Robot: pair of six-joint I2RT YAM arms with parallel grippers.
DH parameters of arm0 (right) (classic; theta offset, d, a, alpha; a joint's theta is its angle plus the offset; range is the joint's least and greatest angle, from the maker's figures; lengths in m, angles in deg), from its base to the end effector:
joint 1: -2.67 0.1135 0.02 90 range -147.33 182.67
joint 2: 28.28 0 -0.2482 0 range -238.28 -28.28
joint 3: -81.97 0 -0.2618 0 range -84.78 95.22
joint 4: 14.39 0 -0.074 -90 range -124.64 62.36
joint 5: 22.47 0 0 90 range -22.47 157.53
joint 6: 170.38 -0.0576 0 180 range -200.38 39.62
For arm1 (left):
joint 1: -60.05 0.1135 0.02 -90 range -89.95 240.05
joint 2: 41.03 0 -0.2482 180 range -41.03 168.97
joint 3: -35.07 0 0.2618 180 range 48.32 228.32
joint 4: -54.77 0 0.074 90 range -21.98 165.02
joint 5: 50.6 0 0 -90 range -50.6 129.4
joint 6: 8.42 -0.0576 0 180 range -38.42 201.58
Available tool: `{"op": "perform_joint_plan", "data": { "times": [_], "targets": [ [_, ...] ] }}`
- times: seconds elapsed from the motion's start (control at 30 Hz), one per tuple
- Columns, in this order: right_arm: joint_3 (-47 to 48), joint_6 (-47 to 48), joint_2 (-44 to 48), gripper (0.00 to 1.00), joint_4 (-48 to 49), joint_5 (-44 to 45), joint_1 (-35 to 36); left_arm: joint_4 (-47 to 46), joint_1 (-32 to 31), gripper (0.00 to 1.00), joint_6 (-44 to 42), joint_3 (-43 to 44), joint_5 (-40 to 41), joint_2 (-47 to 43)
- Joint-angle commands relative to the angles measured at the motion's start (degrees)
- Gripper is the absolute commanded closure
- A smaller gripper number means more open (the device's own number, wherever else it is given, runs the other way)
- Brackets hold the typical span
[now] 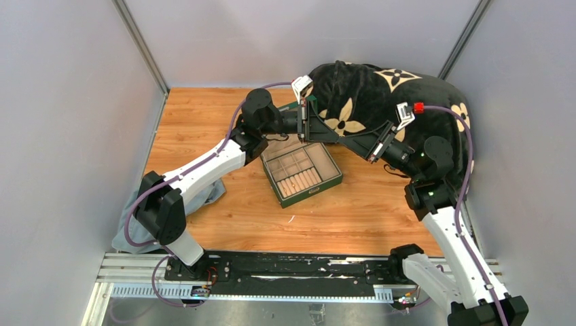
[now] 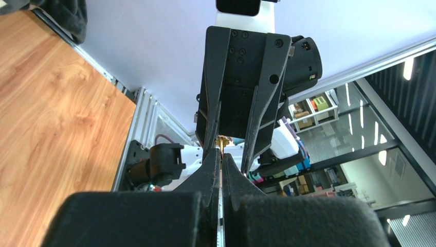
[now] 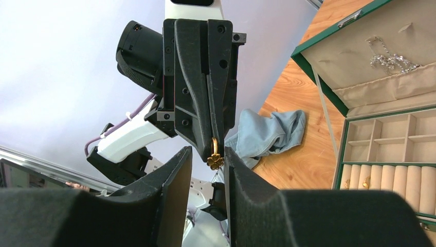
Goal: Organize the mixed jewelry
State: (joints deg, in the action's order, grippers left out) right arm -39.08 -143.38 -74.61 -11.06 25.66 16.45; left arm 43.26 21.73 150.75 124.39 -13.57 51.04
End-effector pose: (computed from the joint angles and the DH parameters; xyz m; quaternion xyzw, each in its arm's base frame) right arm 0.2011 0.0889 0.3824 -0.0251 0.6301 0.6317 0.4508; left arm 0.2837 -0.2828 0.3655 0.1713 0.6518 -0.7196 0.1676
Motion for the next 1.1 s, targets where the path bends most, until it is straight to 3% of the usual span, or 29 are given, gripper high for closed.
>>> {"op": "perform_joint_plan", "data": {
  "times": [0.0, 0.8, 1.0, 1.07],
  "targets": [
    [-1.1, -0.9, 1.1, 0.67, 2.8, 0.7, -0.8, -1.2, 0.5, 1.00, -0.1, 0.3, -1.3, 0.1],
    [-1.4, -1.6, -0.7, 0.79, 4.0, -0.3, -3.1, -1.3, 1.4, 1.00, -0.7, 1.2, -2.4, 1.3],
    [-0.7, -1.3, -1.8, 1.00, 3.8, -1.3, -3.1, -1.3, 1.5, 1.00, -0.7, 1.2, -2.2, 1.7],
    [-0.3, -0.8, -1.9, 1.00, 2.9, -1.3, -3.1, -1.3, 1.6, 1.00, -1.0, 0.8, -2.2, 1.7]
  ]
}}
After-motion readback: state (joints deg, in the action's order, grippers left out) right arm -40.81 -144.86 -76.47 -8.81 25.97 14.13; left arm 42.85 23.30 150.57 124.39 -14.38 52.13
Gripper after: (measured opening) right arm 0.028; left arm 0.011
